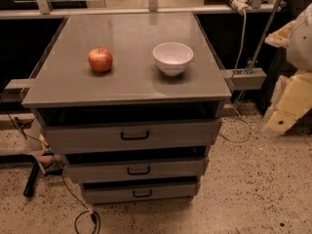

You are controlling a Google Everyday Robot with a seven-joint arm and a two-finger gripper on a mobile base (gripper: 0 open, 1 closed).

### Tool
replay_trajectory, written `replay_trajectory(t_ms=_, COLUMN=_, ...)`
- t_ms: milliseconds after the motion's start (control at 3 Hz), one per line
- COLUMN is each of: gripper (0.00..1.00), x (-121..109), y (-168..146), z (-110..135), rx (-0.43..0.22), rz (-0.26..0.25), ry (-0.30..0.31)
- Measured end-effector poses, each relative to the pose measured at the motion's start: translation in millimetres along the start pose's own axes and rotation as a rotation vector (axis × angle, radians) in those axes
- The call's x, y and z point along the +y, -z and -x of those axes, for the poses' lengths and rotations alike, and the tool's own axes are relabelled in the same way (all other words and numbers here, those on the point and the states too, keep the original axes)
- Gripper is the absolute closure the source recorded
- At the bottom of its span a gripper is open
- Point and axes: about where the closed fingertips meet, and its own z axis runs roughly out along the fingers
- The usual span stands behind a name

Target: Open bottom drawer

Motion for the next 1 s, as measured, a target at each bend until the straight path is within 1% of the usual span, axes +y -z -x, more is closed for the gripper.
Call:
replay_trajectory(t_ms=333, gripper=0.00, x=41, y=-27, z=19, rx=-0.068, rz=0.041, ry=-0.006)
replay_trajectory(t_ms=667, gripper=0.00, x=86, y=-81, z=37, rx=-0.115, rz=0.105, ry=-0.033)
replay_trajectory(t_ms=1000, gripper=0.00, x=135, y=-161, z=44, rx=-0.114, rz=0.194, ry=-0.051)
